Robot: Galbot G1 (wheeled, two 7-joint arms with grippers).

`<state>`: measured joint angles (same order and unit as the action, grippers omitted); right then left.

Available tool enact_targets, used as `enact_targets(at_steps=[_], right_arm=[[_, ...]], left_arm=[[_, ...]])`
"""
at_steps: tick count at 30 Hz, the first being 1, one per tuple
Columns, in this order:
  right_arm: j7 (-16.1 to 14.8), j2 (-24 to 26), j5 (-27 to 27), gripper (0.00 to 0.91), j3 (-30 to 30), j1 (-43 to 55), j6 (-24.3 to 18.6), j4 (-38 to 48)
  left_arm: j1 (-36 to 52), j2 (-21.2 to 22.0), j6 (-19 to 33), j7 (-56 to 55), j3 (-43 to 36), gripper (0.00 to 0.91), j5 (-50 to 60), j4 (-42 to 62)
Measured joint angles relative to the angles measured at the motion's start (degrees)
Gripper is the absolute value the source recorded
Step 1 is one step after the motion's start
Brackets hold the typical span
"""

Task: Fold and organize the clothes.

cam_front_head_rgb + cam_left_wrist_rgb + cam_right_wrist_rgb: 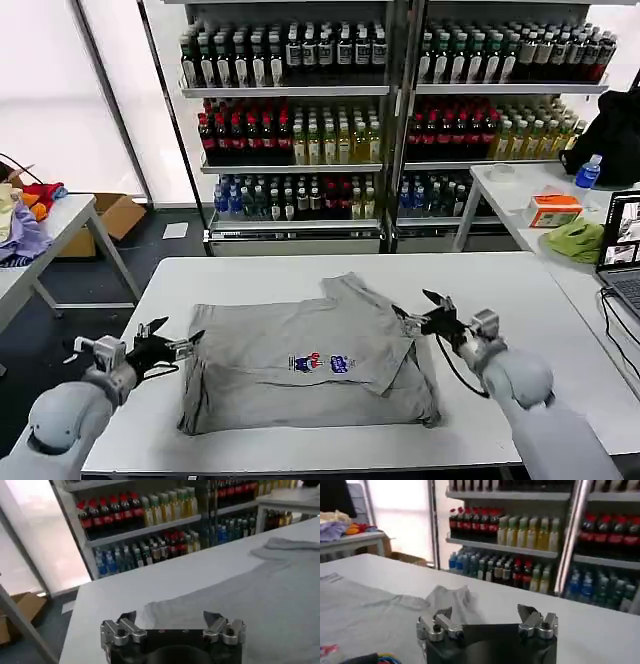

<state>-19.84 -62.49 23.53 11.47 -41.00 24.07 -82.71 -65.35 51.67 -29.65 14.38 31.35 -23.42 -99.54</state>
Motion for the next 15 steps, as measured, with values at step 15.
enact_targets(at_steps=[15], right_arm=[[-1.9, -7.9, -3.6, 0.907, -7.7, 12.7, 3.2, 18.3]], left_arm=[[10.9, -0.1, 0.5, 1.7, -6.2, 0.907, -0.3, 12.1]])
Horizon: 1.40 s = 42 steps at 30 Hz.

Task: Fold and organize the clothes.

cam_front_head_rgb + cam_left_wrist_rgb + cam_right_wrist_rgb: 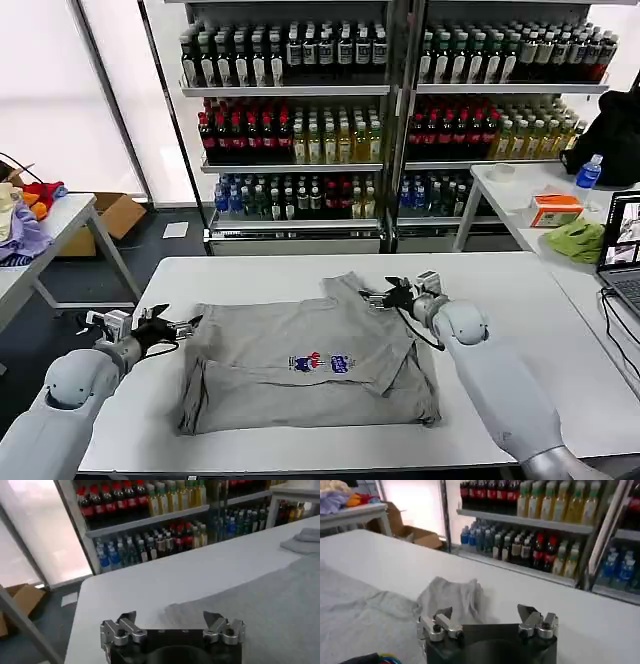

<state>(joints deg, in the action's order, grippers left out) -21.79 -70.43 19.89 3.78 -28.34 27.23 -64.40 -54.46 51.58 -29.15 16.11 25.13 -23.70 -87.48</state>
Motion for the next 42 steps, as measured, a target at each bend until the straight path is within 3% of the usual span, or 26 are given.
enact_targets(at_steps=[5, 7, 8, 9, 10, 12, 17, 23, 27, 32, 42], right_arm=[[0.0, -1.9, -0.9, 0.907, -0.9, 2.3, 0.5, 3.4], [0.1, -2.8, -1.2, 0.907, -1.2, 3.2, 0.7, 4.6], [0.1, -3.2, -1.4, 0.736, -1.4, 3.6, 0.8, 5.2], [0.2, -3.6, -1.7, 0.464, -1.6, 4.1, 0.9, 5.7], [0.2, -4.1, -2.0, 0.000, -1.9, 4.5, 0.9, 6.3], [0.3, -4.8, -2.3, 0.000, -2.1, 5.0, 0.8, 7.2], [0.2, -5.9, -2.7, 0.000, -2.4, 5.6, 0.7, 8.2], [-0.2, -6.7, -3.4, 0.000, -2.6, 6.1, 0.9, 9.0], [-0.3, -7.0, -3.6, 0.000, -2.8, 6.2, 0.9, 9.4], [-0.1, -7.3, -3.7, 0.000, -2.5, 6.1, 0.8, 9.5], [1.0, -6.2, -2.4, 0.000, -1.1, 4.5, 1.7, 6.3]], left_arm=[[2.1, 1.1, -0.1, -0.1, -1.5, 0.907, 0.1, 2.6], [2.5, 1.7, -0.1, 0.1, -2.1, 0.816, 0.1, 3.3], [2.7, 1.9, -0.1, 0.2, -2.3, 0.756, 0.2, 3.5], [2.8, 2.1, -0.1, 0.3, -2.5, 0.725, 0.2, 3.8], [2.9, 2.4, -0.1, 0.4, -2.7, 0.655, 0.4, 4.2], [3.0, 2.8, -0.1, 0.4, -3.0, 0.574, 0.7, 4.8], [3.0, 3.3, 0.1, 0.9, -3.2, 0.474, 0.9, 5.4], [4.0, 3.4, 0.3, 1.1, -3.7, 0.453, 0.9, 6.7], [4.8, 3.5, 0.3, 1.2, -4.2, 0.393, 1.0, 7.7], [5.7, 3.5, 0.4, 1.5, -5.0, 0.121, 1.1, 8.2], [5.1, 3.4, 1.7, 0.9, -4.8, 0.020, 0.5, 7.1]])
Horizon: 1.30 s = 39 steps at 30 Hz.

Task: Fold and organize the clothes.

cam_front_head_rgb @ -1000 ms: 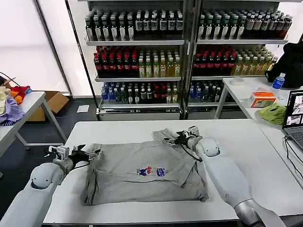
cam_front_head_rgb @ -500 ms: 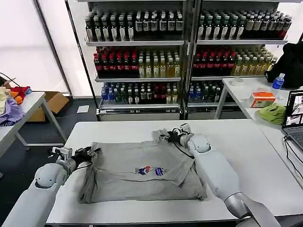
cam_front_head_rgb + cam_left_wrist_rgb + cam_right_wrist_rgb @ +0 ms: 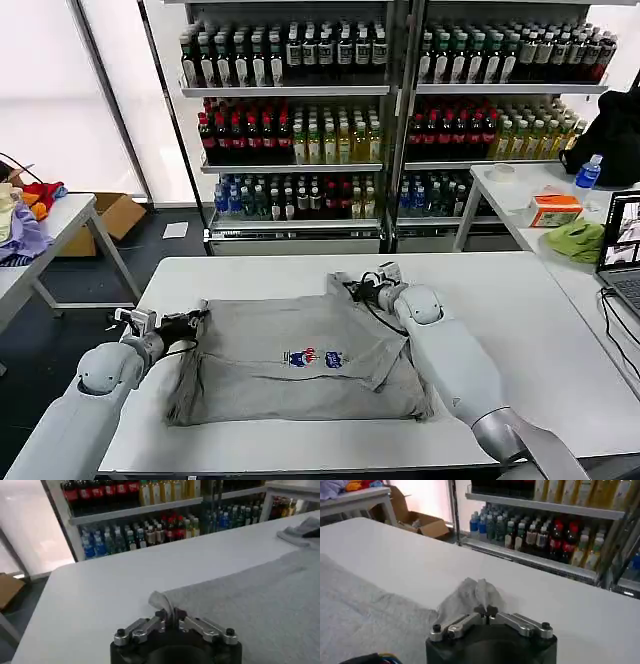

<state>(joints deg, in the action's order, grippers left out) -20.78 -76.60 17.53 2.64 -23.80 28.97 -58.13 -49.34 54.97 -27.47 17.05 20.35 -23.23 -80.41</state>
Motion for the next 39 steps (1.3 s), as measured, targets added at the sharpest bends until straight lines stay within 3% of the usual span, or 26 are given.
enact_targets(at_steps=[22, 39], right_arm=[[2.7, 4.4, 7.0, 0.000, 7.2, -10.7, 2.9, -18.9], [4.6, 9.8, 9.5, 0.000, 13.9, -28.9, 4.0, -40.8]], left_arm=[[-7.2, 0.2, 4.2, -4.6, 5.2, 0.010, -2.7, -10.1], [-19.2, -0.8, 3.6, -7.8, 11.4, 0.000, 0.1, -22.1]])
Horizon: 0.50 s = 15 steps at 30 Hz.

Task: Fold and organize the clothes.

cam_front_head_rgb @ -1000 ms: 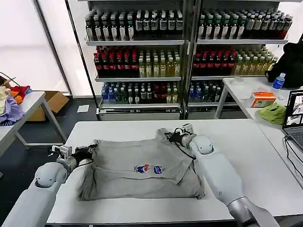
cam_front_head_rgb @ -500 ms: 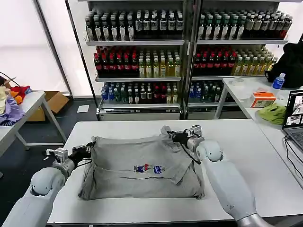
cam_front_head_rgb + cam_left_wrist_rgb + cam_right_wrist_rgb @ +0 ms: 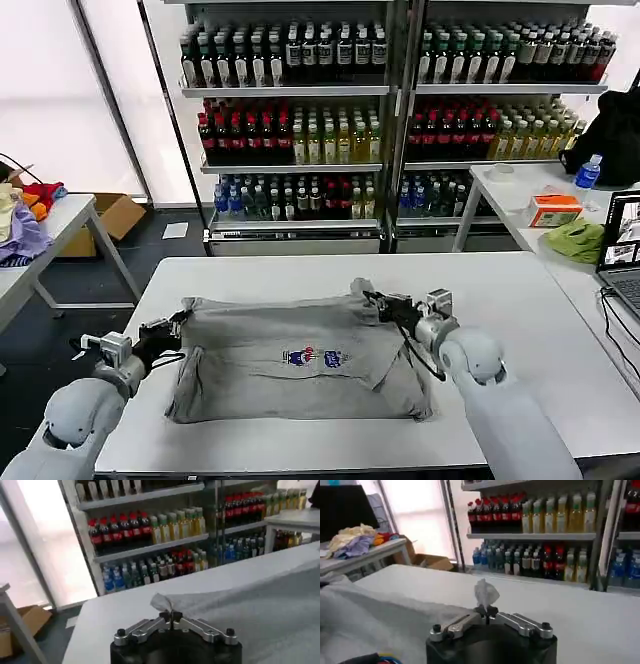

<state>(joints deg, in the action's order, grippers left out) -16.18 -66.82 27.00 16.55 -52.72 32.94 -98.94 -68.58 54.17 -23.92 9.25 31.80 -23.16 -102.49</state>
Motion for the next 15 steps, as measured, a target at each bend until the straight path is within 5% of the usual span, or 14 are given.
enact_targets(at_steps=[7, 8, 9, 10, 15], right_arm=[[0.1, 0.9, -3.5, 0.000, 2.6, -9.5, -0.1, -7.9], [0.2, 0.9, -4.2, 0.000, 2.9, -10.7, -0.1, -8.8], [0.3, 0.9, -4.9, 0.030, 3.2, -11.9, -0.1, -9.6], [0.3, 0.9, -5.7, 0.907, 3.6, -13.3, -0.1, -10.6], [0.7, 0.9, -7.9, 0.907, 5.4, -18.3, -0.7, -14.1]], left_arm=[[-7.6, 0.9, -1.5, -0.1, 2.9, 0.050, 3.1, -5.5], [-8.9, 1.1, -1.7, -0.1, 3.1, 0.171, 3.7, -6.3], [-10.0, 1.3, -1.9, -0.1, 3.2, 0.907, 4.2, -7.0], [-11.3, 1.6, -2.0, 0.0, 3.3, 0.907, 4.9, -7.6], [-15.3, 2.4, -2.8, 0.6, 3.8, 0.907, 7.4, -10.2]])
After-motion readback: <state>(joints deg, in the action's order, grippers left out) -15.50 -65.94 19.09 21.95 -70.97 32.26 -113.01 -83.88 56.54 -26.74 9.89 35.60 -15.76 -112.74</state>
